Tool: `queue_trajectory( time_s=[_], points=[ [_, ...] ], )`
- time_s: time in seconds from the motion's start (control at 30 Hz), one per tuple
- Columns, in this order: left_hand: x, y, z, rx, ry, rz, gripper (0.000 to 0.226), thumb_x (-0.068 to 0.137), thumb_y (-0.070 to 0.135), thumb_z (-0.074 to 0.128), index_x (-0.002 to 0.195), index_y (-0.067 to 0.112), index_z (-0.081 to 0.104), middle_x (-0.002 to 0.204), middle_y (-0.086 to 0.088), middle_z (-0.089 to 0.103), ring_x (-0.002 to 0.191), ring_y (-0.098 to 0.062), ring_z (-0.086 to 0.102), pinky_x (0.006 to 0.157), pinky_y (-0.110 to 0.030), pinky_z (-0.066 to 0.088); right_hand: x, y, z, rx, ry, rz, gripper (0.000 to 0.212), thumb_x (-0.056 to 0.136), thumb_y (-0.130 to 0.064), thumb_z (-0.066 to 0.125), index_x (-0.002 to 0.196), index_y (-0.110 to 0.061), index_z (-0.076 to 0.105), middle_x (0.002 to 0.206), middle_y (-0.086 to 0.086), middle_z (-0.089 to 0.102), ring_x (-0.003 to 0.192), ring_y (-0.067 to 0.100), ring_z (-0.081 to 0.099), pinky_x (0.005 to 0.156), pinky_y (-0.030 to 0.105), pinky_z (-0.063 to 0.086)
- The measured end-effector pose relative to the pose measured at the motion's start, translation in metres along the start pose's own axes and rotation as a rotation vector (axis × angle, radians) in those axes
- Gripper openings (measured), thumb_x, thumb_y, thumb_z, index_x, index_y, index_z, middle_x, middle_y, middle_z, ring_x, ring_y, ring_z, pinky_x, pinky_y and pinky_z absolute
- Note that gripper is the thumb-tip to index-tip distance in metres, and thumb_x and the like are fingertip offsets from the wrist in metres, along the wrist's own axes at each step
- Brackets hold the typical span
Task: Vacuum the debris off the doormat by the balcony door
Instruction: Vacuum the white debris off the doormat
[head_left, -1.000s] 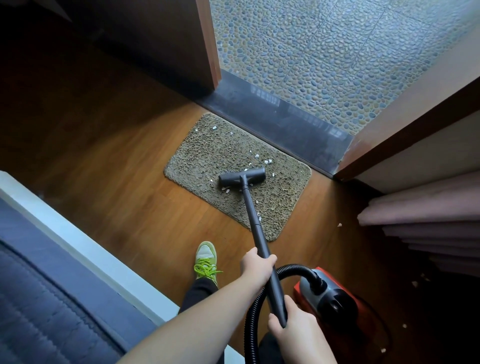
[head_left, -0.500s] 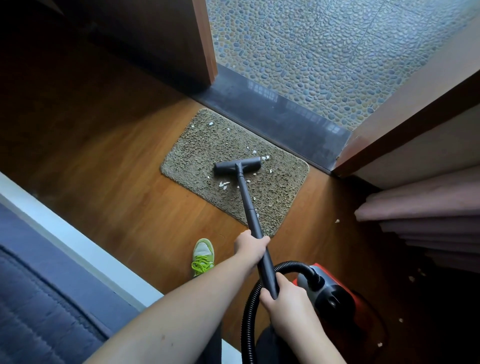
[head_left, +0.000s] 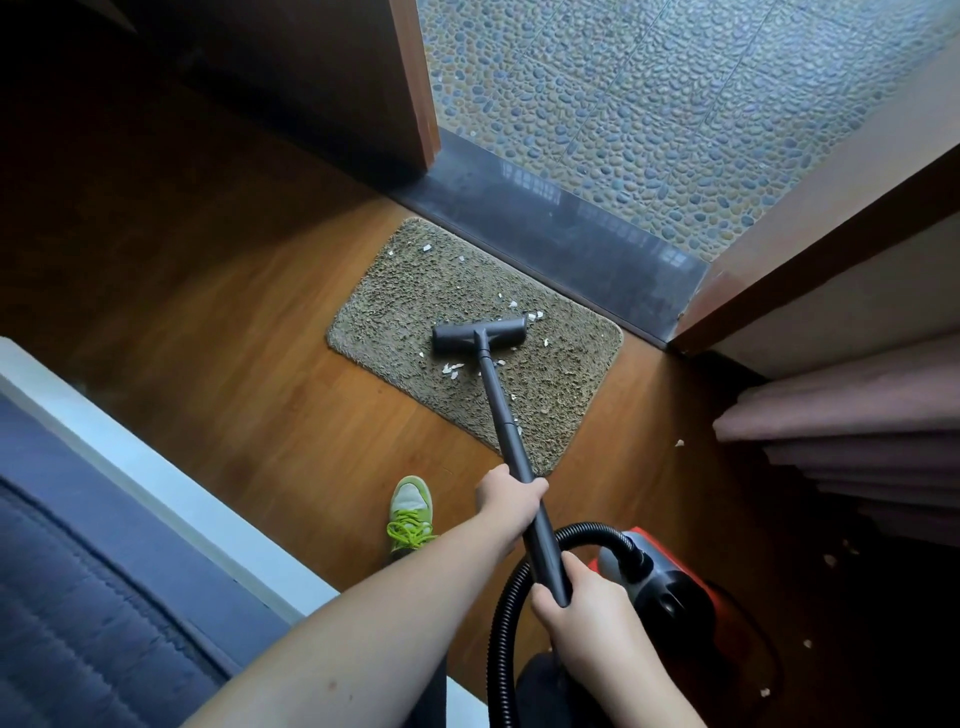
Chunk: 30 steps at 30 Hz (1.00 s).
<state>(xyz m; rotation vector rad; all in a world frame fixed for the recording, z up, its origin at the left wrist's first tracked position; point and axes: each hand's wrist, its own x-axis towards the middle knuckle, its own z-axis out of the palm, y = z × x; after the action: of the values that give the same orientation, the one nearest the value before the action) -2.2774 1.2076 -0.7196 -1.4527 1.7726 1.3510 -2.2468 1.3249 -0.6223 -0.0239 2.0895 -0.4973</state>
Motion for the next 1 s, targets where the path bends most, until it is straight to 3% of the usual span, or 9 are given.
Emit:
queue_trajectory(
  time_s=[0.13, 0.27, 0.37, 0.57, 0.8, 1.0],
  points=[
    [-0.014, -0.008, 0.007, 0.021, 0.014, -0.016, 0.037, 0.080, 0.032, 0.066, 0.109, 0.010, 0.062, 0.107, -0.010, 0.067, 0.098, -0.029, 0.064, 0.084, -0.034, 0.053, -0.011, 0.016, -0.002, 0.035, -0.011, -0.059, 0.018, 0.087, -0.040, 0.054, 0.097, -0.025, 0.057, 0.077, -0.002, 0.065, 0.074, 0.011, 0.063, 0.057, 0.016, 0.041],
    [-0.024, -0.015, 0.013, -0.007, 0.039, -0.032, 0.041, 0.080, 0.033, 0.065, 0.113, 0.010, 0.062, 0.110, -0.009, 0.066, 0.094, -0.026, 0.062, 0.075, -0.028, 0.047, -0.015, 0.026, -0.004, 0.035, -0.037, -0.084, 0.016, 0.086, -0.039, 0.054, 0.095, -0.025, 0.057, 0.075, -0.003, 0.064, 0.074, 0.009, 0.062, 0.058, 0.015, 0.041],
    [-0.031, -0.018, 0.019, -0.031, 0.063, -0.035, 0.030, 0.079, 0.032, 0.066, 0.101, 0.011, 0.064, 0.097, -0.005, 0.064, 0.083, -0.023, 0.058, 0.070, -0.027, 0.046, -0.018, 0.034, -0.005, 0.007, -0.046, -0.101, 0.016, 0.086, -0.039, 0.054, 0.091, -0.024, 0.055, 0.077, -0.002, 0.064, 0.076, 0.012, 0.062, 0.060, 0.016, 0.041],
    [-0.039, -0.024, 0.032, -0.098, 0.107, -0.064, 0.026, 0.076, 0.032, 0.067, 0.093, 0.014, 0.060, 0.097, -0.008, 0.067, 0.093, -0.030, 0.064, 0.082, -0.035, 0.055, -0.020, 0.049, -0.015, -0.050, -0.078, -0.161, 0.016, 0.086, -0.038, 0.054, 0.090, -0.023, 0.054, 0.074, -0.004, 0.061, 0.066, 0.008, 0.057, 0.052, 0.015, 0.040],
    [-0.053, -0.026, 0.044, -0.164, 0.130, -0.102, 0.049, 0.081, 0.032, 0.067, 0.124, 0.009, 0.058, 0.120, -0.011, 0.064, 0.108, -0.030, 0.060, 0.093, -0.034, 0.050, -0.023, 0.064, -0.026, -0.097, -0.092, -0.184, 0.014, 0.086, -0.038, 0.053, 0.085, -0.025, 0.050, 0.069, -0.005, 0.058, 0.060, 0.004, 0.052, 0.050, 0.014, 0.036],
    [-0.055, -0.029, 0.057, -0.179, 0.097, -0.131, 0.045, 0.082, 0.032, 0.065, 0.122, 0.012, 0.059, 0.120, -0.005, 0.064, 0.106, -0.026, 0.060, 0.088, -0.027, 0.047, -0.024, 0.074, -0.034, -0.120, -0.096, -0.171, 0.014, 0.087, -0.037, 0.055, 0.096, -0.026, 0.056, 0.077, -0.003, 0.064, 0.068, 0.003, 0.058, 0.056, 0.011, 0.043]
  ],
)
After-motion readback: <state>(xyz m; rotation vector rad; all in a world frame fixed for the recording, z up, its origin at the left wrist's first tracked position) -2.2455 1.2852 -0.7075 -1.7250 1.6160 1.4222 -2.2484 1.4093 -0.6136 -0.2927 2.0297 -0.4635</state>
